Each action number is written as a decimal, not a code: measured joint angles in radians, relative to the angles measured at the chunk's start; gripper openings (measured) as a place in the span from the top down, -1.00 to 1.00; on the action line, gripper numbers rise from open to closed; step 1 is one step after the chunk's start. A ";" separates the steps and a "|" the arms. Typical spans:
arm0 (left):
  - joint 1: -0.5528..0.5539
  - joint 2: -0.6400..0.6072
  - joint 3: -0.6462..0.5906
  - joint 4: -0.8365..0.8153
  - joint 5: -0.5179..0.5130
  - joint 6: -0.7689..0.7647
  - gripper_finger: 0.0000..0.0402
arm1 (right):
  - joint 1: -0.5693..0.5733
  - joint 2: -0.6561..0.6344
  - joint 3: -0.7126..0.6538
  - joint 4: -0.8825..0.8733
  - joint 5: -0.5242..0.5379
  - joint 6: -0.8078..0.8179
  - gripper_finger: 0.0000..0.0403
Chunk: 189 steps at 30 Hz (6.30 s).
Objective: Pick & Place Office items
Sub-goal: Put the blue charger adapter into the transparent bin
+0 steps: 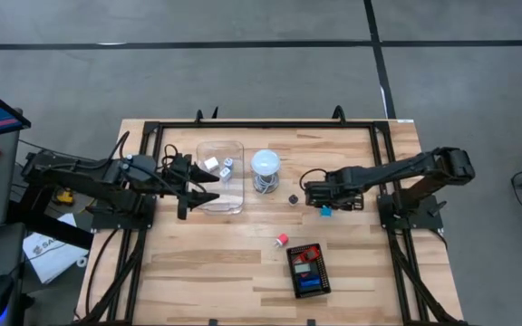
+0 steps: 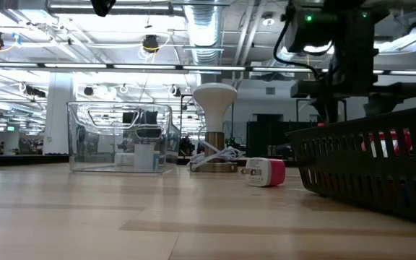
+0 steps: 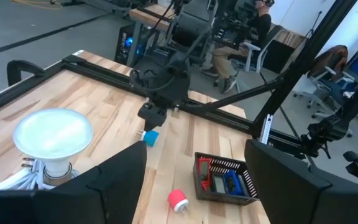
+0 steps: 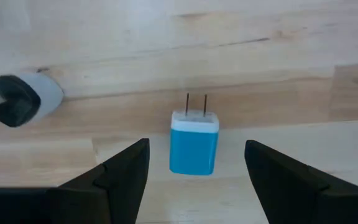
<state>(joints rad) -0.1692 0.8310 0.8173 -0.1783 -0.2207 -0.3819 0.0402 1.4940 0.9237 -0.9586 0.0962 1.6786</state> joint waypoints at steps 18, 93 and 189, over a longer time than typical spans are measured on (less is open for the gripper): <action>0.000 0.000 0.000 0.002 0.001 0.003 -0.34 | -0.005 -0.006 -0.160 0.193 -0.064 0.026 -0.27; -0.205 0.393 0.081 0.390 0.300 0.138 -0.41 | 0.081 0.440 0.302 1.992 -0.988 -0.067 0.34; -0.201 0.028 0.080 -0.552 -0.222 -0.105 0.28 | 0.098 0.387 0.364 1.176 -0.877 -0.508 -0.69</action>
<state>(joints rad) -0.3698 0.8595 0.8970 -0.7305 -0.4426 -0.4867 0.1383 1.8808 1.2873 0.2172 -0.7813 1.1705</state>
